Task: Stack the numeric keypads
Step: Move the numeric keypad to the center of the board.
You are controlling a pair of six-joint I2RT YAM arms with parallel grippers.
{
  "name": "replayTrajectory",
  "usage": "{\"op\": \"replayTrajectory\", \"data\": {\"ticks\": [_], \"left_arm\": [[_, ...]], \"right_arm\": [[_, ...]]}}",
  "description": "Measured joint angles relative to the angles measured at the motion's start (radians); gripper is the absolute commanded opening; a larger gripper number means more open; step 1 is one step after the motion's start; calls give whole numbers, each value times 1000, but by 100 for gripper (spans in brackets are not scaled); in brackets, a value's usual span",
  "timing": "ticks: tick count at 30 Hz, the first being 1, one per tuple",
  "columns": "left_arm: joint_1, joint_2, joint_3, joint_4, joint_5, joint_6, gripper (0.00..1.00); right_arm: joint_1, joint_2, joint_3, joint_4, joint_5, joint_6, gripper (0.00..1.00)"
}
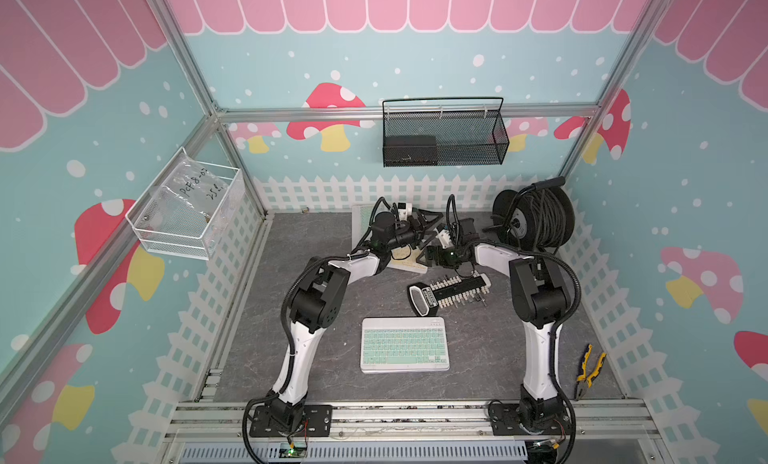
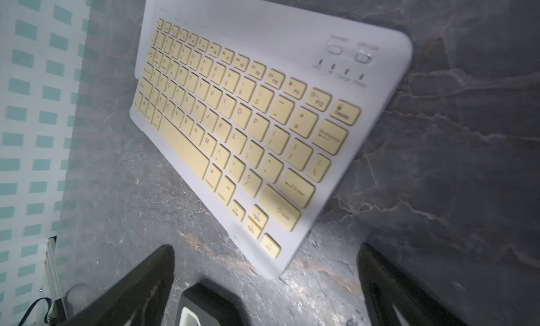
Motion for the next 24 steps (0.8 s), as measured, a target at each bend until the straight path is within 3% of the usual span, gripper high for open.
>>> {"op": "replayTrajectory", "data": {"ticks": [5,10,13,18,24], "left_arm": [[24,-53,-113,18,5,-14,100],[112,-157,-234,-92,-23,43,100],[183,-224,-232,-279,-61,169,100],[247,-251,-49,-720,-126,483,100],[301,-245,-34,-967,-122,695,100]], "right_arm": [[-16,-3,-11,11,-14,23,100],[-18,-12,-14,8,21,49,100],[-18,-14,-14,8,42,72,100],[-16,-17,-12,12,85,119,100],[-14,-17,-5,13,137,164,100]]}}
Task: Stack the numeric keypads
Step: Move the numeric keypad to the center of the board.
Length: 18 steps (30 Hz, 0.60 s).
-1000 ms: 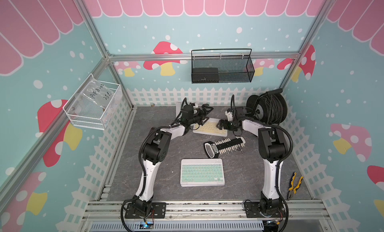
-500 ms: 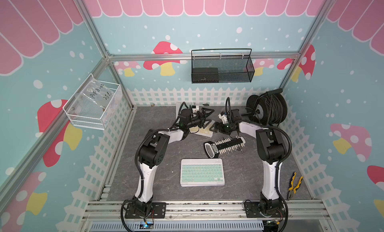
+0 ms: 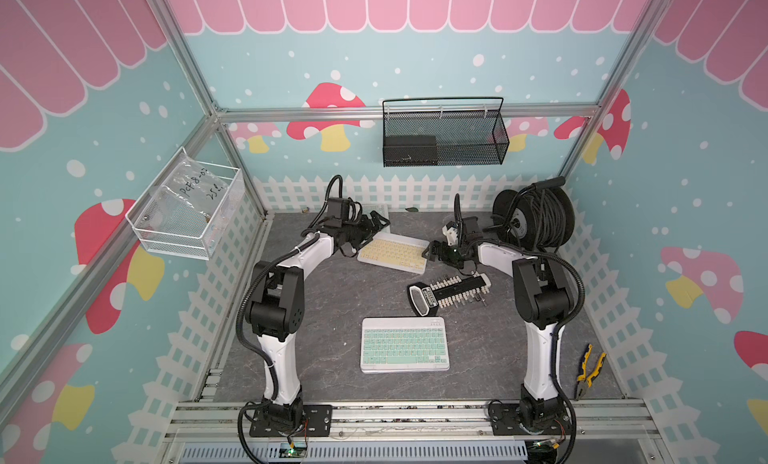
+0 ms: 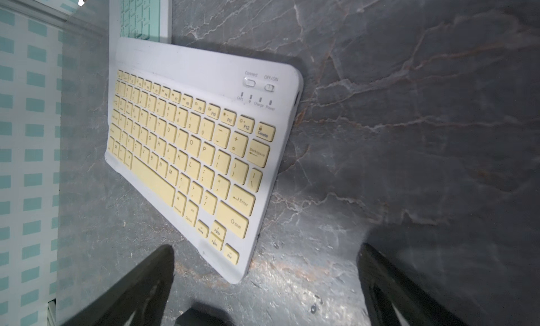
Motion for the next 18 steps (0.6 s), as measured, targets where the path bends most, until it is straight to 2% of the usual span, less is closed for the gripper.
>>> {"op": "replayTrajectory", "data": {"ticks": [8,18], "left_arm": [[106,38,-80,-73,41,78,99],[134,126,-68,-45,100,108,99]], "right_arm": [[27,0,20,-7,60,35,100],[49,62,172,-5,99,78,100]]}}
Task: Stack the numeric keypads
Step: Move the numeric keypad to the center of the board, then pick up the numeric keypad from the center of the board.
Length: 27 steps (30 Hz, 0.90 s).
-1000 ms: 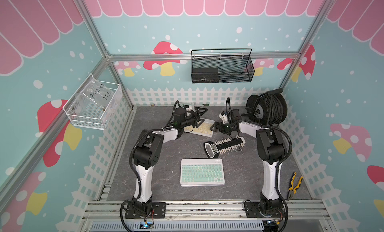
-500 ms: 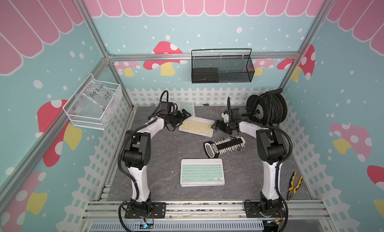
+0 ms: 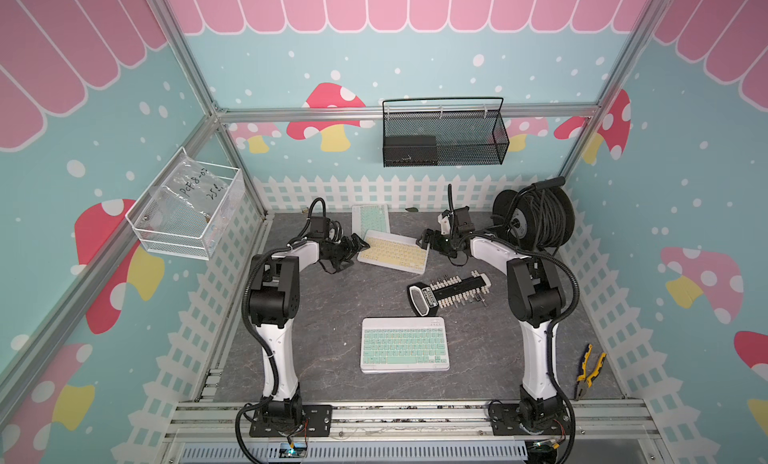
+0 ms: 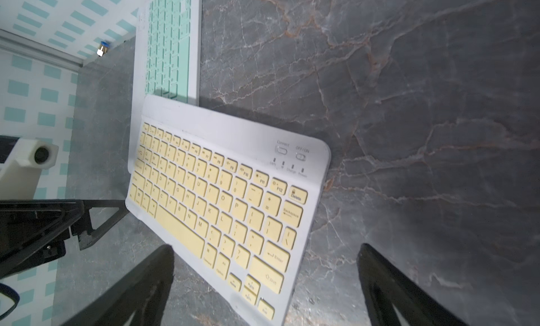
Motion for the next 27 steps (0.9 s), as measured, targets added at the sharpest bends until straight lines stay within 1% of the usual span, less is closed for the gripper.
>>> {"op": "replayTrajectory", "data": {"ticks": [9,14,19,22,27], "left_arm": [[7,77,68,68,77,8,98],[10,109,92,92,134,16,96],[12,112,90,98,151,19,93],[12,112,79,104,163,18,91],[13,111,54,132,191,10,82]], "right_arm": [[10,126,123,-22,0,23,100],[23,154,174,-43,3,27,100],[31,163,189,-50,0,33,100],[33,167,196,-52,0,37,100],[36,183,219,-52,-5,46,100]]}}
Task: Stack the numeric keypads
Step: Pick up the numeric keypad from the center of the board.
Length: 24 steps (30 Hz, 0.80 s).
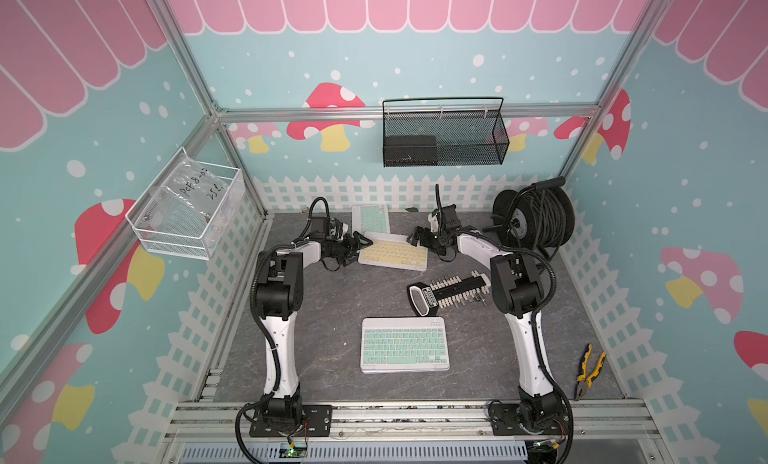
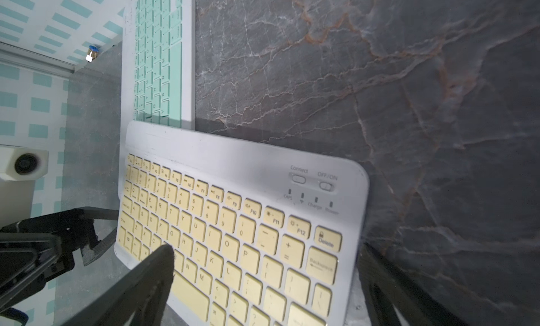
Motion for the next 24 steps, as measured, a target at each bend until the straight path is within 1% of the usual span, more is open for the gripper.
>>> {"op": "replayTrajectory", "data": {"ticks": [6,9,12,14,16,21,24], "left_arm": [[-8,0,-13,-3,0,-12,64],[-11,0,-24,-4,-4,-21,58],[-14,-11,-44,-5,-11,-27,47],[-15,-21,-66,-11,-19,-28,36],[-15,-29,-82,-18,-29,-29,29],[-15,-45,-99,-22,-42,-37,16],[-14,-83,-119,13,-29,-63,10]], "right_arm": [[10,10,17,1,1,3,99],[13,10,17,1,1,4,100],[13,10,16,1,0,6,100],[13,10,16,1,0,7,100],[14,10,16,2,-1,8,100],[15,7,3,18,1,10,100],[15,0,-12,31,2,10,100]]}}
